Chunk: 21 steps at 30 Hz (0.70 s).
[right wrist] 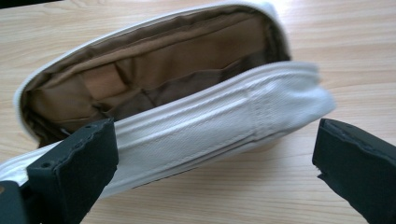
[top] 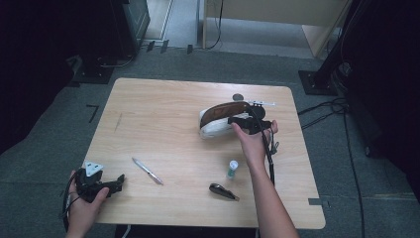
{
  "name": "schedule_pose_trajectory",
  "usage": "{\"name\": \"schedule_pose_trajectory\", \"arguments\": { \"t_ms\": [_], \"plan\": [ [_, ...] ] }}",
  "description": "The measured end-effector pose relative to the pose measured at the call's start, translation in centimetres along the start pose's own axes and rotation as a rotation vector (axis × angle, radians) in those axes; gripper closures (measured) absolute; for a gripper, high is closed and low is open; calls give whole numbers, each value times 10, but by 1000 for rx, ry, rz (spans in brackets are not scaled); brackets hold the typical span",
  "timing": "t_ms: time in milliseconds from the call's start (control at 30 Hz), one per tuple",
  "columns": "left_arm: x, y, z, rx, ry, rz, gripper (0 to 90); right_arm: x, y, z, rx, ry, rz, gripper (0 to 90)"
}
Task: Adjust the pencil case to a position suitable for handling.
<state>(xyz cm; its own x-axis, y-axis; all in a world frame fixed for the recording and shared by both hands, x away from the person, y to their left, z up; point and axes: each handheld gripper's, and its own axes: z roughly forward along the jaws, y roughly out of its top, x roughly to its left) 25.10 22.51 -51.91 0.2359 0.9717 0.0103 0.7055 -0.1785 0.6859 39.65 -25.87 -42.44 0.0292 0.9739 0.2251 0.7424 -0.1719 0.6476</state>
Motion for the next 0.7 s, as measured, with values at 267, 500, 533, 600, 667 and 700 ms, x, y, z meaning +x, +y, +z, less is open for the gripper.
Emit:
{"name": "schedule_pose_trajectory", "arguments": {
  "t_ms": [267, 500, 533, 600, 667, 700],
  "plan": [
    [0, 0, 0, 0, 0, 0, 0, 2, 2, 4, 24, 35, 61, 0],
    [0, 0, 0, 1, -6, 8, 0, 5, 8, 1, 8, 32, 92, 0],
    [0, 0, 0, 1, -6, 8, 0, 5, 8, 3, 14, 39, 101, 0],
    [0, 0, 0, 2, -6, 8, 0, 7, 9, 7, 30, 42, 112, 0],
    [0, 0, 0, 1, -6, 8, 0, 11, 8, 11, 38, 35, 117, 0],
    [-1, 0, 0, 1, -8, 10, 0, 12, 8, 12, 39, 35, 121, 0]
  ]
}}
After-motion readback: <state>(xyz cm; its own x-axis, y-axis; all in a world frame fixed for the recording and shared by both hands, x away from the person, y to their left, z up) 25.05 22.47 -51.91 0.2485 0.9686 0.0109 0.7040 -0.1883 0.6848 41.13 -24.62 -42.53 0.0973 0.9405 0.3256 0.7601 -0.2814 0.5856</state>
